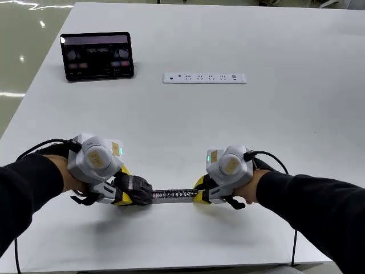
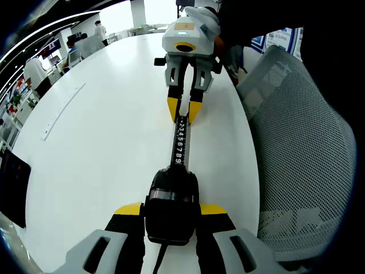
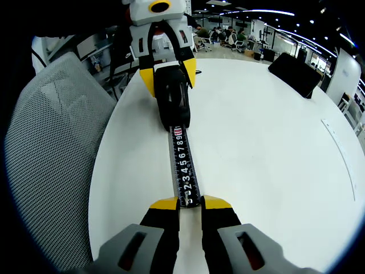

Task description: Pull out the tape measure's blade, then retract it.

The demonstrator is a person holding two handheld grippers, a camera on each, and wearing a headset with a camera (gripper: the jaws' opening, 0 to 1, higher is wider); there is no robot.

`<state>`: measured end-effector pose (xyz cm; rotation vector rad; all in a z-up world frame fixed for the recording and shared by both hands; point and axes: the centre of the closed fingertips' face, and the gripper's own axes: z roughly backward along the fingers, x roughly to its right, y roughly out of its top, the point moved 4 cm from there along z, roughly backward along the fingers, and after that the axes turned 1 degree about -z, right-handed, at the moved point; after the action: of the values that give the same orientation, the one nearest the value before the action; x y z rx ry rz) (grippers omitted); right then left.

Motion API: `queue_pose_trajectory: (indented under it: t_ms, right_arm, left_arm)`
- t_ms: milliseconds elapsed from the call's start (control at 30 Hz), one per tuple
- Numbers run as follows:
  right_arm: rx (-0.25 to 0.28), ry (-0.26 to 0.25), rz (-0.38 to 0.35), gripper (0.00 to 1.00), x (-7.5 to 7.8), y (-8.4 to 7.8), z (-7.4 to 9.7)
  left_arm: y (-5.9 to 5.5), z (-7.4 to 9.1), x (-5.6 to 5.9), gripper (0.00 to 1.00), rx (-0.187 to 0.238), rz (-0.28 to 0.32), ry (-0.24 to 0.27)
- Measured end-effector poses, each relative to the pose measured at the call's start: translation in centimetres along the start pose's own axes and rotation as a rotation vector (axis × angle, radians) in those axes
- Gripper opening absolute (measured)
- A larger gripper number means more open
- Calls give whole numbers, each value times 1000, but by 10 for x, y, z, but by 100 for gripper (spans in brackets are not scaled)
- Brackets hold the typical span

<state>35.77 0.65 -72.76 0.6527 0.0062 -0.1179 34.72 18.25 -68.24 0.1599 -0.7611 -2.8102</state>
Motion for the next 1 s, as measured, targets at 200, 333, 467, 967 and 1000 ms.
queue_pose_trajectory:
  t_ms: [200,333,467,967,1000]
  right_arm:
    - [-5,0,0,8,2,-6,5]
    - [-15,-5,-8,8,4,-11,11]
    - [-16,-7,-11,8,5,-15,14]
    - [-25,-8,-24,8,9,-31,26]
    - [-27,-9,-24,8,9,-32,27]
  left_arm:
    - [0,0,1,30,0,-1,2]
    - [0,1,1,30,-2,1,3]
    - [0,0,0,30,-2,2,3]
    - [-2,-1,-1,30,-3,-11,12]
    - [-2,-1,0,30,-4,-21,17]
